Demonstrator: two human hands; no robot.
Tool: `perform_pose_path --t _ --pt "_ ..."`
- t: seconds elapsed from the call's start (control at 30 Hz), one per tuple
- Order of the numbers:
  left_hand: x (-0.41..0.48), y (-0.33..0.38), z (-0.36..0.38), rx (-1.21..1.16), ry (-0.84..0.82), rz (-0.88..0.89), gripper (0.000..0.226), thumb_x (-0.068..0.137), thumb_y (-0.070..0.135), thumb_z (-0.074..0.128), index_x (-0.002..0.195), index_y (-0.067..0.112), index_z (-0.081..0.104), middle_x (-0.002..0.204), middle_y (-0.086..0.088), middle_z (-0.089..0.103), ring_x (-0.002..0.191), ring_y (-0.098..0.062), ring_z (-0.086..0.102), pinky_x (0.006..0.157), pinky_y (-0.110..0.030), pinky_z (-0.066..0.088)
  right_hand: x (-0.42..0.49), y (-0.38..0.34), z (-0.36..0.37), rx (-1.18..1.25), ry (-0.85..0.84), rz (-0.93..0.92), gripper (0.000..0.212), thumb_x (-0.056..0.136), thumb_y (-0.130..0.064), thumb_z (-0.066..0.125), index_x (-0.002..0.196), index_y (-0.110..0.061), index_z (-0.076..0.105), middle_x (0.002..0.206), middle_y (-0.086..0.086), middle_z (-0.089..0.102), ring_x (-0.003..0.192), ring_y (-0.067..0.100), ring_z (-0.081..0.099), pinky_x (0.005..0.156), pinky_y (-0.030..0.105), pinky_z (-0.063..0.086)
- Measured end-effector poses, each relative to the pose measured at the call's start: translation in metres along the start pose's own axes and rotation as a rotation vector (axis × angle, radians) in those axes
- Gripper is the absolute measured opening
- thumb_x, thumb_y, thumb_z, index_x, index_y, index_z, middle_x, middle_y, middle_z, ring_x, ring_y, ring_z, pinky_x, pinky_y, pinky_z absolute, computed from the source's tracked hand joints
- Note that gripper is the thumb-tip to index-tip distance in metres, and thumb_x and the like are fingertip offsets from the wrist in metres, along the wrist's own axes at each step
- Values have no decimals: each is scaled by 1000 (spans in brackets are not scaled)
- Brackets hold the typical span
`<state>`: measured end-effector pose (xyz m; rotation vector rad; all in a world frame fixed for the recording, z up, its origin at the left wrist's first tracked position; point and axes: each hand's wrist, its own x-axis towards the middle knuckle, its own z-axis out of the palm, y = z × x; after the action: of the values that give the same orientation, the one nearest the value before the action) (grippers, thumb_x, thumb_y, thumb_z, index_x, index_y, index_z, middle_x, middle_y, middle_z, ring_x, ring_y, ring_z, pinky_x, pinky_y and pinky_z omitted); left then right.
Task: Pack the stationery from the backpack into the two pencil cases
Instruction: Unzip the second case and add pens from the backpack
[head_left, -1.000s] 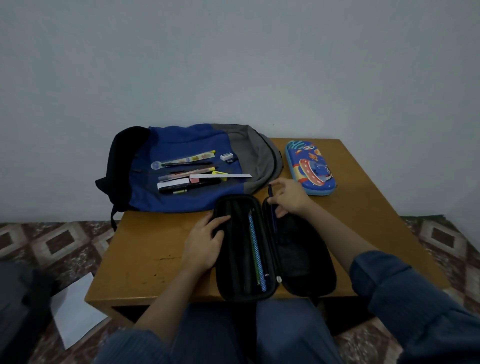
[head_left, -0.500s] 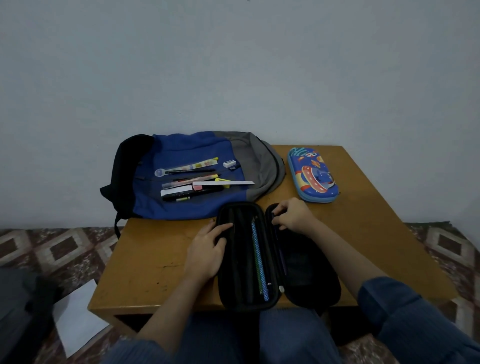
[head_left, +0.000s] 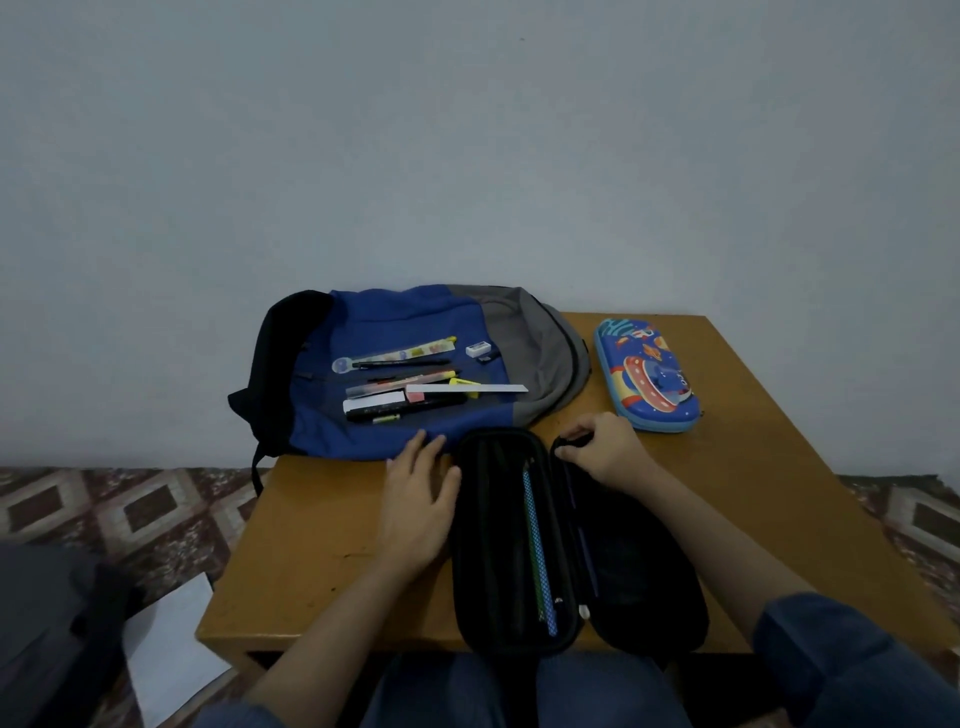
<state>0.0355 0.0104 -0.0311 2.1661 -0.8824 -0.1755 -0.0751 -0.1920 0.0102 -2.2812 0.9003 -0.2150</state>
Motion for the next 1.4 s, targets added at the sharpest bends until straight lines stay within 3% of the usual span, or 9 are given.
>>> perform_pose_path --t 0.1,0.23,0.4,0.53,0.73,0.97,1.27,1.4 --pt "16 -19 -23 190 151 -42 48 97 31 44 142 18 36 155 -3 20 144 -21 12 116 -32 0 -1 -20 4 -7 47 -106 24 83 -14 67 106 -4 68 105 9 69 91 14 61 78 16 42" --pt "17 -61 -40 348 98 -16 52 93 35 35 137 8 44 148 -11 37 141 -24 25 119 -35 9 3 -53 20 -21 41 -265 19 85 -12 64 101 -5 71 95 8 72 71 6 57 62 3 38" --pt "19 -66 -35 390 149 -6 60 89 43 28 129 7 55 137 -11 51 135 -25 38 114 -33 17 31 -95 43 -61 73 -387 19 86 -12 60 100 -7 72 98 8 70 88 21 64 78 23 45" --pt "19 -67 -35 373 158 -3 71 86 50 17 128 9 56 136 -8 52 134 -23 39 113 -30 17 65 -125 61 -118 94 -433 19 87 -12 57 99 -8 72 102 8 71 91 25 65 79 34 53" --pt "19 -69 -33 350 185 -1 65 89 49 19 127 11 56 135 -6 53 134 -20 38 113 -27 14 113 -153 85 -283 29 -387 22 87 -8 52 99 -6 71 102 15 70 100 31 60 82 38 52" --pt "19 -70 -33 326 190 -1 65 89 51 17 130 15 53 139 -1 49 137 -14 32 113 -22 9 157 -150 95 -479 -186 -282 45 88 -24 57 132 -14 49 133 13 52 120 32 48 95 39 43" --pt "20 -71 -32 333 199 6 68 87 54 14 132 18 50 141 1 46 138 -12 28 112 -19 5 154 -153 101 -547 -120 -368 19 85 -12 58 100 -16 68 112 10 64 106 29 56 93 42 46" --pt "19 -71 -33 329 198 7 71 86 55 12 133 18 49 141 1 46 138 -12 27 112 -19 4 145 -155 99 -585 -103 -384 11 83 -5 55 88 -5 64 96 12 63 94 31 58 74 34 44"
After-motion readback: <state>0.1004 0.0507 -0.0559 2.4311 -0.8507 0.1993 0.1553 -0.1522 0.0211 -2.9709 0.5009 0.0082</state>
